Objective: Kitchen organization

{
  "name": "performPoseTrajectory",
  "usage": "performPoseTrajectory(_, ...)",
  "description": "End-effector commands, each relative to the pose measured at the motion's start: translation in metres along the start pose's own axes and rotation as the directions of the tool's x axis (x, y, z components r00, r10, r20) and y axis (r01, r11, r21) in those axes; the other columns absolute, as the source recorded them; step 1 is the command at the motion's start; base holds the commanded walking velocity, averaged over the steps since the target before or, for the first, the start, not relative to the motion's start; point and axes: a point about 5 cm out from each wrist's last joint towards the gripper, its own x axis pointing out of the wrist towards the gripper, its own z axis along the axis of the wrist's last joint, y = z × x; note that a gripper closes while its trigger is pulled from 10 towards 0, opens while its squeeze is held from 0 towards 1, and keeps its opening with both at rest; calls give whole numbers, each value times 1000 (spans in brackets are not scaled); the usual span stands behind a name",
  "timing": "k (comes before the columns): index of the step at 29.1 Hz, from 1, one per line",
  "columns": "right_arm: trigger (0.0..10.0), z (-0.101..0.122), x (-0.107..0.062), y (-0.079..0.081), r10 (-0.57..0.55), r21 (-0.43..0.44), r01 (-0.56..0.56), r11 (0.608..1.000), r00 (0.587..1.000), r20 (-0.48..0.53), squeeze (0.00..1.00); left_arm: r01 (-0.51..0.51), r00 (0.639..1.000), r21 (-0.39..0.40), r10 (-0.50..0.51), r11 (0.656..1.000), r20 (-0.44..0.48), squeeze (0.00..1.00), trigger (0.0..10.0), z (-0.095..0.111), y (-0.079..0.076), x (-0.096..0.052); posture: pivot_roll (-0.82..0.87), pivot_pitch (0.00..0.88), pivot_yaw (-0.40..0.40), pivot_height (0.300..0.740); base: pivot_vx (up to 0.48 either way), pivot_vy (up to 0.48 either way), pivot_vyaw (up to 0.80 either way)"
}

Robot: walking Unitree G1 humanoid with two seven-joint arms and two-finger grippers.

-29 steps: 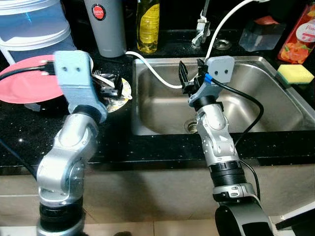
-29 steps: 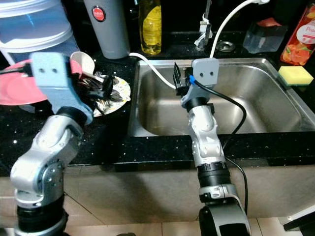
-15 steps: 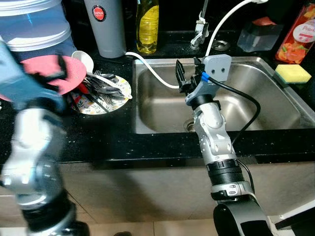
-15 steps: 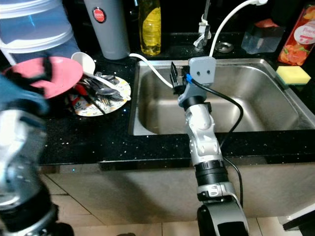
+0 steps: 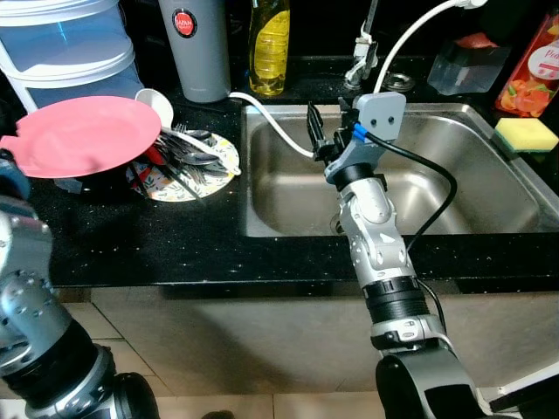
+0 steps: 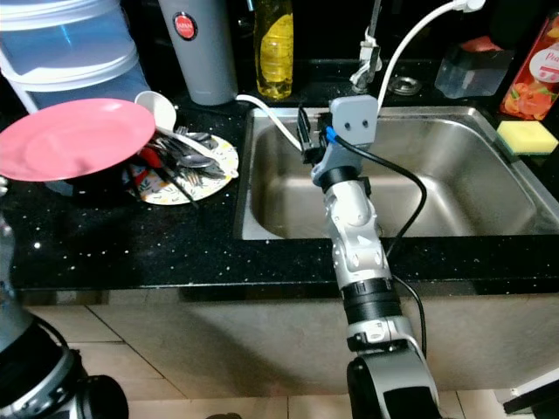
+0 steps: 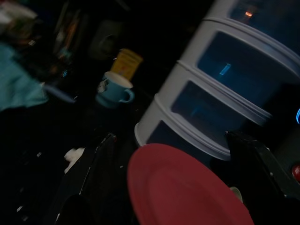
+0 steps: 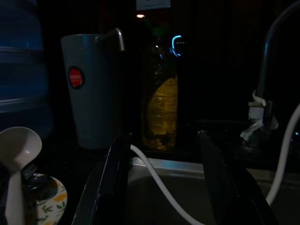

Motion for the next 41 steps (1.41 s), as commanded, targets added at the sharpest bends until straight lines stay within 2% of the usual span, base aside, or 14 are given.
performPoseTrajectory(1, 10000, 3, 5, 4, 13, 12, -13, 1000, 1000, 12, 0, -39, 999, -46, 39, 998, -7, 0, 10000, 0, 5, 4, 197, 0, -7, 740, 0, 0, 0)
performPoseTrajectory(7, 10000, 3, 6, 0, 13, 3, -13, 1000, 1000, 13, 0, -34, 999, -56, 33, 998, -11, 0, 10000, 1, 3, 6, 202, 0, -5, 740, 0, 0, 0)
performPoseTrajectory(11, 10000, 6, 11, -6, -14, -3, 14, 1000, 1000, 24, 0, -10, 1000, -74, 9, 997, -20, 0, 10000, 0, -4, 8, 175, 0, -8, 740, 0, 0, 0)
performPoseTrajectory(18, 10000, 28, 17, 4, 4, 10, -5, 1000, 996, 84, 0, 33, 999, -54, -34, 998, -19, 0, 10000, 5, -13, 14, 102, 19, 17, 740, 0, 0, 0)
performPoseTrajectory(19, 10000, 31, 15, 3, 11, 0, -11, 1000, 996, 89, 0, 34, 999, -53, -35, 998, -25, 0, 10000, 5, -14, 17, 83, 45, 23, 740, 0, 0, 0)
performPoseTrajectory(26, 10000, 28, 12, -2, -12, -4, 13, 1000, 997, 79, 0, 36, 999, -51, -36, 998, -13, 0, 10000, 11, -14, 21, 99, 43, 22, 740, 0, 0, 0)
performPoseTrajectory(31, 10000, 27, 14, 6, 8, 13, -9, 1000, 997, 77, 0, 33, 999, -55, -35, 998, -18, 0, 10000, 13, -12, 19, 112, 40, 5, 740, 0, 0, 0)
performPoseTrajectory(33, 10000, 27, 16, 18, 52, 34, -55, 998, 996, 69, 0, 30, 999, -24, -30, 999, -36, 0, 10000, 10, -10, 18, 95, 32, -1, 740, 0, 0, 0)
performPoseTrajectory(36, 10000, 30, 18, 25, 85, 41, -89, 995, 994, 74, 0, 31, 998, -5, -31, 1000, -46, 0, 10000, 6, -12, 18, 81, 11, -4, 740, 0, 0, 0)
performPoseTrajectory(38, 10000, 31, 18, 25, 90, 41, -93, 995, 993, 78, 0, 37, 998, 0, -36, 999, -46, 0, 10000, 3, -13, 17, 69, 25, -9, 740, 0, 0, 0)
performPoseTrajectory(41, 10000, 34, 18, 19, 78, 22, -80, 997, 994, 79, 0, 48, 998, 46, -47, 998, -34, 0, 10000, -1, -19, 15, 36, 3, -28, 740, 0, 0, 0)
